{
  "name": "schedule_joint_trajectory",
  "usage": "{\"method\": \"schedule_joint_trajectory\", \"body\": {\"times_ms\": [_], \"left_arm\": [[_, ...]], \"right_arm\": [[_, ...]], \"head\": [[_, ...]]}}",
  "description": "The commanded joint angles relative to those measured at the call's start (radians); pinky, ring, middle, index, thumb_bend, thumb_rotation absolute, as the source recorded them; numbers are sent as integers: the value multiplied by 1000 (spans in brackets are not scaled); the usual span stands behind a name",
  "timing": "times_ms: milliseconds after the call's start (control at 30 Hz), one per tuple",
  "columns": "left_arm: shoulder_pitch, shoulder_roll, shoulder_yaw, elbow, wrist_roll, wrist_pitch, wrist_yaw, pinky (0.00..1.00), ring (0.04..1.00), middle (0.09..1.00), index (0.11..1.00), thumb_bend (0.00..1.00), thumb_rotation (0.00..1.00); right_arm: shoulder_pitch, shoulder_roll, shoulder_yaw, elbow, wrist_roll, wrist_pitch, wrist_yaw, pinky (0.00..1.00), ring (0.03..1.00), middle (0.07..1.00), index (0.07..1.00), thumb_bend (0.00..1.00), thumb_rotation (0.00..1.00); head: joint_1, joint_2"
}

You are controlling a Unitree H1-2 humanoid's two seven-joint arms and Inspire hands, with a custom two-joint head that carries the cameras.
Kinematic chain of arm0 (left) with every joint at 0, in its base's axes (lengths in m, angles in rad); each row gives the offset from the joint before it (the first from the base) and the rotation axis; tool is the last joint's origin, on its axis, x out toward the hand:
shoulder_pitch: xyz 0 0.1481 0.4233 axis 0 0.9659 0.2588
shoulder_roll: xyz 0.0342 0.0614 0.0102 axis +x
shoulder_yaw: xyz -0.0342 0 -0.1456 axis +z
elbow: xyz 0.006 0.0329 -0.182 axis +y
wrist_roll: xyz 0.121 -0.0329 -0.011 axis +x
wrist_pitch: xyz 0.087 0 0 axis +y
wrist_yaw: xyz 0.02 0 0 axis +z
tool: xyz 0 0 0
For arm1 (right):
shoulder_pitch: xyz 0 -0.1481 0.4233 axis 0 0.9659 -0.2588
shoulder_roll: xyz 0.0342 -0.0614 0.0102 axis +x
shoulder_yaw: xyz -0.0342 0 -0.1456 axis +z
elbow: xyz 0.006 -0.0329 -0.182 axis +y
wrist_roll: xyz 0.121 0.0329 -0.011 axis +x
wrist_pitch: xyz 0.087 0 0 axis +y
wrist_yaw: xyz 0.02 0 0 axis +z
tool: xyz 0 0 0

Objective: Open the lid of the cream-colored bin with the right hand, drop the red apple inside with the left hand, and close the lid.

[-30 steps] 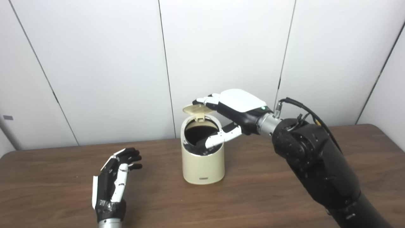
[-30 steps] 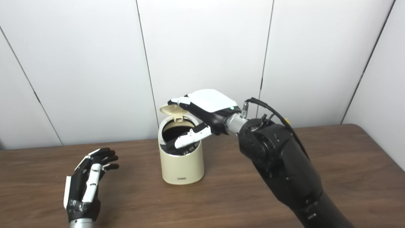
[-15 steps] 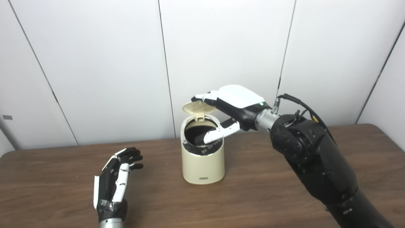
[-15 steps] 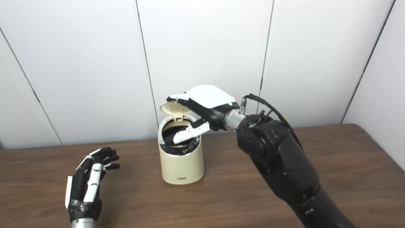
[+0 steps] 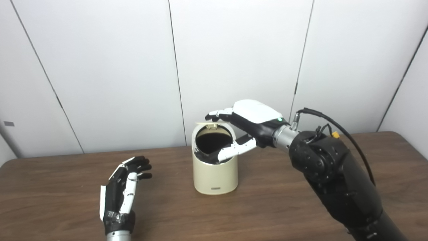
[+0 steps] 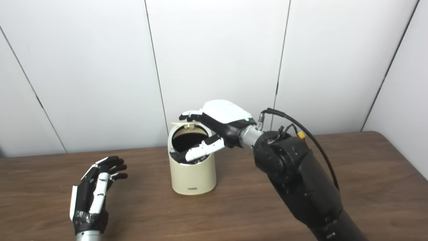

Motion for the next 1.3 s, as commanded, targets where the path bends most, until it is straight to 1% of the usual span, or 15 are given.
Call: {"method": "schedule_joint_trajectory", "body": {"times_ms": [0, 100, 200, 300, 433, 600, 767, 1033, 1267], "left_arm": [[-33, -5, -5, -41, 3, -12, 4, 569, 647, 660, 649, 318, 529], [-34, -6, -6, -44, 10, -13, 6, 569, 647, 662, 650, 320, 535], [-33, -9, -8, -53, 20, -9, 11, 566, 647, 661, 649, 318, 547], [-32, -14, -11, -62, 22, -7, 13, 563, 642, 658, 647, 314, 548], [-28, -19, -16, -82, 26, 8, 22, 562, 640, 656, 645, 317, 543], [-25, -24, -19, -100, 29, 17, 28, 564, 640, 657, 644, 299, 538], [-23, -27, -18, -112, 22, 33, 27, 575, 649, 662, 646, 303, 548], [-22, -36, -19, -131, 30, 48, 38, 561, 636, 653, 640, 303, 536], [-19, -40, -18, -147, 42, 60, 46, 558, 634, 652, 638, 304, 537]], "right_arm": [[-30, -8, -17, -36, 3, -4, -20, 874, 885, 828, 856, 864, 794], [-25, -11, -15, -40, 1, -7, -18, 836, 875, 828, 847, 859, 803], [-22, -15, -12, -43, -2, -12, -17, 863, 856, 822, 841, 853, 819], [-16, -16, -15, -38, 15, -23, -22, 854, 845, 817, 834, 856, 821], [-1, -18, -17, -27, 39, -36, -33, 871, 838, 815, 833, 865, 818], [11, -18, -10, -23, 46, -47, -36, 848, 834, 807, 834, 873, 817], [20, -16, 5, -20, 27, -63, -36, 878, 831, 789, 826, 881, 826], [48, -7, 7, -15, 41, -70, -45, 881, 840, 774, 795, 878, 779], [63, -11, 25, -15, 11, -74, -47, 905, 836, 766, 786, 877, 800]], "head": [[-1, 2], [1, 5], [4, 10], [10, 15], [17, 24], [22, 33], [26, 39], [34, 48], [35, 58]]}}
